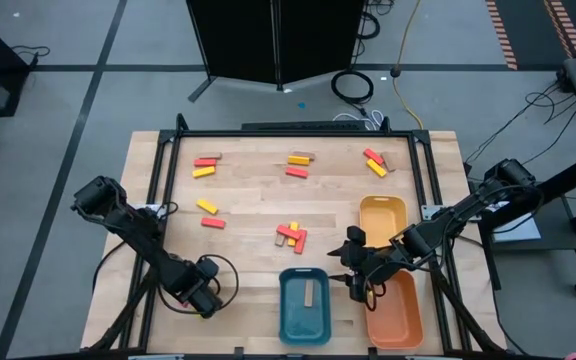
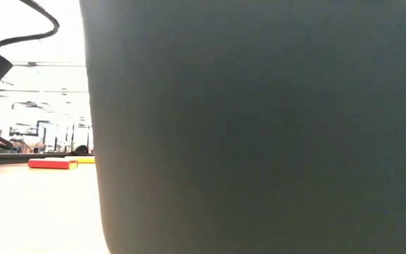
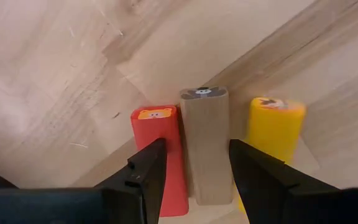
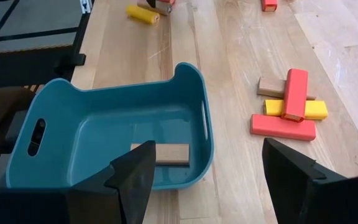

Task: Sort blocks
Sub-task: Put the brown block into the blue bin

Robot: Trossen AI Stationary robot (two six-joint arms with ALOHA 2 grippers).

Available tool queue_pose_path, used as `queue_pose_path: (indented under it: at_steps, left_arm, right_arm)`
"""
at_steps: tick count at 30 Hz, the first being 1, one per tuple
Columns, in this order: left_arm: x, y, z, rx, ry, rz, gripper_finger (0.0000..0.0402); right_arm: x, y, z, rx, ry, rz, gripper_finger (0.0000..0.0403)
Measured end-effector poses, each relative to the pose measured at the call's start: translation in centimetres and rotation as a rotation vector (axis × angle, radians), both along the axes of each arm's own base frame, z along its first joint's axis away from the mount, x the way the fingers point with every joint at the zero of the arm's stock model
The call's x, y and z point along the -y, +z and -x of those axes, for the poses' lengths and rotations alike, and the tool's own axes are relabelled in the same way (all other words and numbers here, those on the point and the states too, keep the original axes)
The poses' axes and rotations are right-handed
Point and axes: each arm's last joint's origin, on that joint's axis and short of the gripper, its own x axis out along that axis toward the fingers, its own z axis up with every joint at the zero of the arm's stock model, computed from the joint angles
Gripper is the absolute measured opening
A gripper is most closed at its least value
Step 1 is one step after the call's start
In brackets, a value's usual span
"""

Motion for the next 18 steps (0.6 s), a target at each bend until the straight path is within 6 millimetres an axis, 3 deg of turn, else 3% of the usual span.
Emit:
queue_pose_path:
  at_steps: [13, 18]
  left_arm:
    - [-0.9, 0.0, 0.8, -0.069, -0.074, -0.095, 0.017]
    - [-0.6, 1.2, 0.4, -0.004, -0.124, -0.07, 0.017]
  right_arm:
    - [0.0, 0.0, 0.0, 0.0, -0.002, -0.003, 0.0224]
    - [0.0, 0.0, 0.0, 0.0, -0.002, -0.002, 0.0224]
